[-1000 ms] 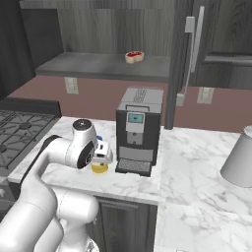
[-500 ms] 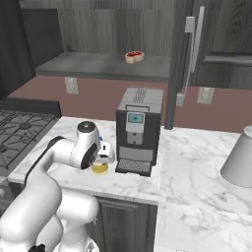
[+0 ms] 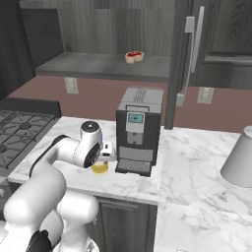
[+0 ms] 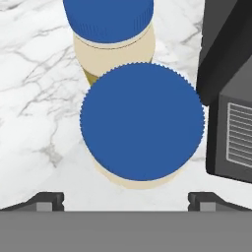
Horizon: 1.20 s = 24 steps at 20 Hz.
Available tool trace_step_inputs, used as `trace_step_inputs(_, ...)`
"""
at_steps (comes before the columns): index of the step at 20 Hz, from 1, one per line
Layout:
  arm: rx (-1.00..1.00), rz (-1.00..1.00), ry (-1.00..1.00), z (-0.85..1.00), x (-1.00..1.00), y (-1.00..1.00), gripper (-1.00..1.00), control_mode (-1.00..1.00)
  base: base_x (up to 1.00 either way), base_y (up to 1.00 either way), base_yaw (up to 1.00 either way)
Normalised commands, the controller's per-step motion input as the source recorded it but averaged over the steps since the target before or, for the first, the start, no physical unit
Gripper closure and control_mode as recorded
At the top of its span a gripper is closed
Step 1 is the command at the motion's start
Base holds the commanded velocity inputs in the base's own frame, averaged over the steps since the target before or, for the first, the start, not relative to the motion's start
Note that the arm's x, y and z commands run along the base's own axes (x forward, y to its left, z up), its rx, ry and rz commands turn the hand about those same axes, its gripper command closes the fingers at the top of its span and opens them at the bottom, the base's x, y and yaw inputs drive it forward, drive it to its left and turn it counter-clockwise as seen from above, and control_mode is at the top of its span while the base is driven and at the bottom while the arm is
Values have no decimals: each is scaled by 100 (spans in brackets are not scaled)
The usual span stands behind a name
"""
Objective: Pick the mayonnaise and mayonnaise from the counter and place them in the cabinet.
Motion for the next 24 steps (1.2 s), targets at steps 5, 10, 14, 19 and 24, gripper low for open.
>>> trace_step_inputs(5,0,5,0,-21,15,0,-100,-100,0,0,0)
trace_step_inputs(10,0,4,0,-13,17,0,-100,-100,0,0,0)
trace_step_inputs(14,0,4,0,-9,14,0,-100,-100,0,0,0)
trace_step_inputs(19,0,4,0,-15,13,0,100,-100,0,0,0)
trace_step_inputs(24,0,5,0,-26,14,0,100,-100,0,0,0)
